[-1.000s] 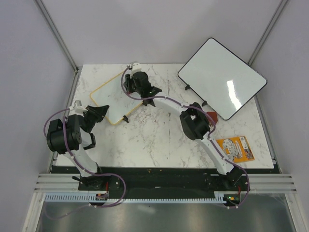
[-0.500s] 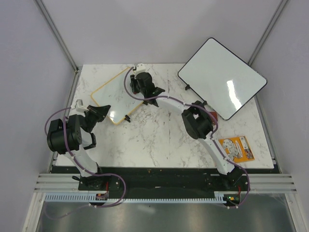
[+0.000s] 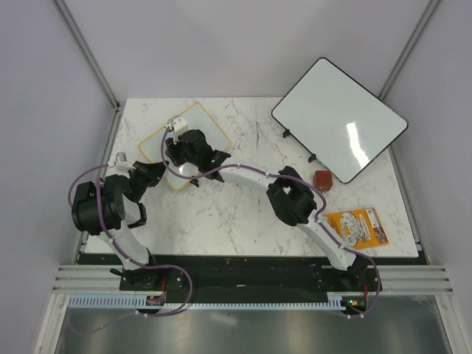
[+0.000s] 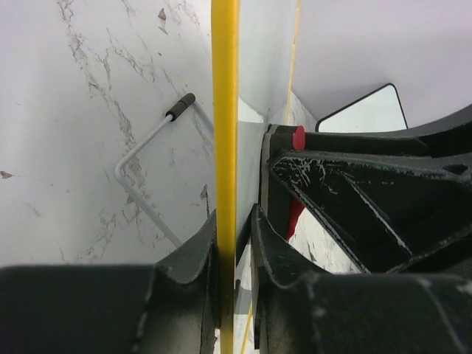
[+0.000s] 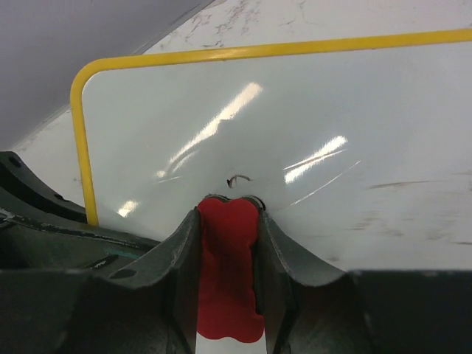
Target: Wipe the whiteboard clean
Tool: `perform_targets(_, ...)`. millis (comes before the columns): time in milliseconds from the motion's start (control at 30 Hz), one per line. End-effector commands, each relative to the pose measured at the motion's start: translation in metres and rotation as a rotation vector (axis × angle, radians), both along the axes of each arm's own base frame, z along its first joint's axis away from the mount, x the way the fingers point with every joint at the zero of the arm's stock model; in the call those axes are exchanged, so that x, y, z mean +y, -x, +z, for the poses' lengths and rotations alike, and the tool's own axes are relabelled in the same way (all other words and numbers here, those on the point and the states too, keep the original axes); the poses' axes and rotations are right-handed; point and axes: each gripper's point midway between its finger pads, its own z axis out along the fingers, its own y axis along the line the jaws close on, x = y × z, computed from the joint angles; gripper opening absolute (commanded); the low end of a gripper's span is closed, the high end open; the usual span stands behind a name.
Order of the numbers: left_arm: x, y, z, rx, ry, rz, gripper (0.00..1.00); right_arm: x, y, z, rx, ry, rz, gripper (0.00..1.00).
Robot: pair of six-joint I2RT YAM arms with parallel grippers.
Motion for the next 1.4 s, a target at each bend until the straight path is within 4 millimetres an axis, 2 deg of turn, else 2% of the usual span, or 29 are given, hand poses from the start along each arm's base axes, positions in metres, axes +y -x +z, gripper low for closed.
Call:
perform_targets(0, -0.004, -0.004, 0.051, -0.267, -0.118, -0.013, 0.02, -0.058, -0.031, -0.100, 0.246, 0.108, -0.111, 0.00)
perform_targets(33, -0.004, -0.004, 0.051, -0.267, -0.118, -0.013, 0.02, -0.066, -0.038, -0.101, 0.255, 0.102, -0.135, 0.00)
perform_targets(133, -0.003, -0.005, 0.051, -0.268, -0.118, -0.013, 0.02, -0.108, -0.072, -0.102, 0.267, 0.094, -0.259, 0.00)
perform_targets(233, -0.004, -0.005, 0.051, -0.269, -0.117, -0.014, 0.02, -0.132, -0.088, -0.105, 0.285, 0.096, -0.322, 0.00)
perform_targets(367, -0.005, -0.005, 0.051, -0.268, -0.117, -0.019, 0.02, -0.141, -0.092, -0.108, 0.296, 0.104, -0.333, 0.00)
perform_targets(467, -0.005, -0.005, 0.051, -0.269, -0.117, -0.019, 0.02, -0.130, -0.079, -0.109, 0.315, 0.091, -0.271, 0.00)
perform_targets(533, -0.005, -0.005, 0.051, -0.269, -0.117, -0.019, 0.02, -0.116, -0.062, -0.113, 0.319, 0.104, -0.217, 0.00)
perform_targets(800, -0.006, -0.005, 0.052, -0.270, -0.116, -0.022, 0.02, -0.058, 0.002, -0.099, 0.271, 0.156, 0.004, 0.00)
perform_targets(967, -0.006, -0.006, 0.052, -0.270, -0.114, -0.022, 0.02, -0.040, 0.027, -0.110, 0.329, 0.173, 0.144, 0.00)
perform_targets(1000, -0.006, -0.005, 0.052, -0.270, -0.114, -0.024, 0.02, -0.034, 0.037, -0.106, 0.350, 0.164, 0.204, 0.00)
perform_targets(1033, -0.006, -0.006, 0.052, -0.270, -0.114, -0.022, 0.02, -0.033, 0.041, -0.114, 0.360, 0.182, 0.228, 0.00)
perform_targets(1100, -0.006, -0.006, 0.052, -0.270, -0.113, -0.024, 0.02, -0.028, 0.051, -0.117, 0.370, 0.204, 0.272, 0.00)
perform_targets(1167, -0.006, -0.006, 0.052, -0.271, -0.113, -0.024, 0.02, -0.028, 0.060, -0.128, 0.366, 0.249, 0.292, 0.00)
perform_targets(1267, -0.006, -0.006, 0.053, -0.273, -0.115, -0.025, 0.02, -0.028, 0.062, -0.133, 0.327, 0.297, 0.270, 0.00)
perform_targets(1367, -0.006, -0.006, 0.053, -0.272, -0.114, -0.025, 0.02, -0.029, 0.050, -0.133, 0.269, 0.311, 0.182, 0.00)
